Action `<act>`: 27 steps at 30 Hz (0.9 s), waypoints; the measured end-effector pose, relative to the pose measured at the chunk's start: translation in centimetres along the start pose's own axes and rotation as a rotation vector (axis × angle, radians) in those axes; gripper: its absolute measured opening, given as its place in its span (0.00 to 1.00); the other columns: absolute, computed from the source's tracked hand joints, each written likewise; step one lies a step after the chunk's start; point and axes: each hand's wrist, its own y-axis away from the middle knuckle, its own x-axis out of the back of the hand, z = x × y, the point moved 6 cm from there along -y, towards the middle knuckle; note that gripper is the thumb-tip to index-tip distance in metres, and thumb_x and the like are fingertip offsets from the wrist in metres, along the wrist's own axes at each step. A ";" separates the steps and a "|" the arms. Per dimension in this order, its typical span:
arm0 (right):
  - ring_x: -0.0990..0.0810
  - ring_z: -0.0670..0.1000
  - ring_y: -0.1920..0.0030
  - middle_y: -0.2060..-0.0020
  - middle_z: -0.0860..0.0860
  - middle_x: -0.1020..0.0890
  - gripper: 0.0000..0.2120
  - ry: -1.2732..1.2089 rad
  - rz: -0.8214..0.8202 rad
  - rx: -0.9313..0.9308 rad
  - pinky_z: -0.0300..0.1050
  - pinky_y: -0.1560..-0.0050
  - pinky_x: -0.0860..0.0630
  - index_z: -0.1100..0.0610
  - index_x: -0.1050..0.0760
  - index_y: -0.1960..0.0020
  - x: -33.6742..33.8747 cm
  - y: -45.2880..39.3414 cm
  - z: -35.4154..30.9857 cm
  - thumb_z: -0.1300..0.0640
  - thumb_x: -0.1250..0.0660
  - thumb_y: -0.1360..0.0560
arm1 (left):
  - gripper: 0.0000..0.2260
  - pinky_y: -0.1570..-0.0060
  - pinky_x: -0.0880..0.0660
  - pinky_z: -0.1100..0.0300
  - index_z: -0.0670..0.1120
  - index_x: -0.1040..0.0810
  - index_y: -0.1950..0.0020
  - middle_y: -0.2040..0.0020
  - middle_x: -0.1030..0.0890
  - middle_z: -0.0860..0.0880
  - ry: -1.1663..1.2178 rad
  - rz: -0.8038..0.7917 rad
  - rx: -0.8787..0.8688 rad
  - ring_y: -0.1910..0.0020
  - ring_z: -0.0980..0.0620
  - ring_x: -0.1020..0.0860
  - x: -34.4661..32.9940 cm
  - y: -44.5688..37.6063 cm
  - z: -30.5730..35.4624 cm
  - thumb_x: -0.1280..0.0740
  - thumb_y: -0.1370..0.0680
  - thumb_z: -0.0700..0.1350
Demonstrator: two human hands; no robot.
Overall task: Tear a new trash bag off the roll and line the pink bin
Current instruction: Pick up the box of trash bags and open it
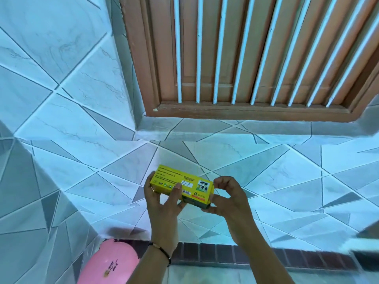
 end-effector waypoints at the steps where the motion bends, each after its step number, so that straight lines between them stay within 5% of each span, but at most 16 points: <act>1: 0.17 0.51 0.65 0.51 0.56 0.23 0.14 0.009 -0.019 -0.011 0.54 0.61 0.17 0.58 0.28 0.51 -0.1 0.2 0.0 0.74 0.36 0.30 | 0.24 0.63 0.20 0.56 0.56 0.33 0.36 0.40 0.26 0.44 0.007 0.006 0.003 0.48 0.44 0.24 0.2 0.3 0.0 0.34 0.26 0.35; 11: 0.15 0.59 0.57 0.50 0.54 0.17 0.21 0.063 -0.108 0.002 0.59 0.54 0.18 0.52 0.29 0.44 -0.5 0.2 -2.0 0.75 0.42 0.28 | 0.23 0.63 0.21 0.55 0.54 0.32 0.36 0.42 0.25 0.43 0.018 -0.016 -0.016 0.53 0.45 0.24 -1.0 0.4 1.5 0.33 0.26 0.36; 16: 0.15 0.57 0.58 0.46 0.49 0.21 0.24 0.358 -0.079 0.137 0.56 0.54 0.18 0.43 0.31 0.45 -1.7 0.1 -2.9 0.70 0.46 0.28 | 0.24 0.64 0.20 0.57 0.52 0.32 0.35 0.40 0.24 0.44 0.021 -0.019 -0.041 0.49 0.44 0.23 -1.4 -0.6 2.4 0.32 0.27 0.35; 24: 0.18 0.45 0.53 0.41 0.45 0.28 0.24 0.349 -0.023 0.202 0.45 0.55 0.18 0.48 0.36 0.37 -3.6 0.0 -2.7 0.71 0.50 0.24 | 0.23 0.64 0.21 0.56 0.51 0.32 0.35 0.44 0.24 0.45 0.029 -0.017 -0.029 0.54 0.47 0.24 0.4 -2.2 2.8 0.32 0.27 0.36; 27: 0.19 0.52 0.54 0.45 0.52 0.25 0.19 0.275 0.033 0.208 0.47 0.58 0.17 0.50 0.30 0.43 -3.4 -0.4 -2.2 0.70 0.50 0.22 | 0.18 0.65 0.21 0.55 0.49 0.31 0.39 0.46 0.25 0.44 0.085 0.001 0.007 0.60 0.49 0.24 0.9 -2.7 2.6 0.33 0.26 0.37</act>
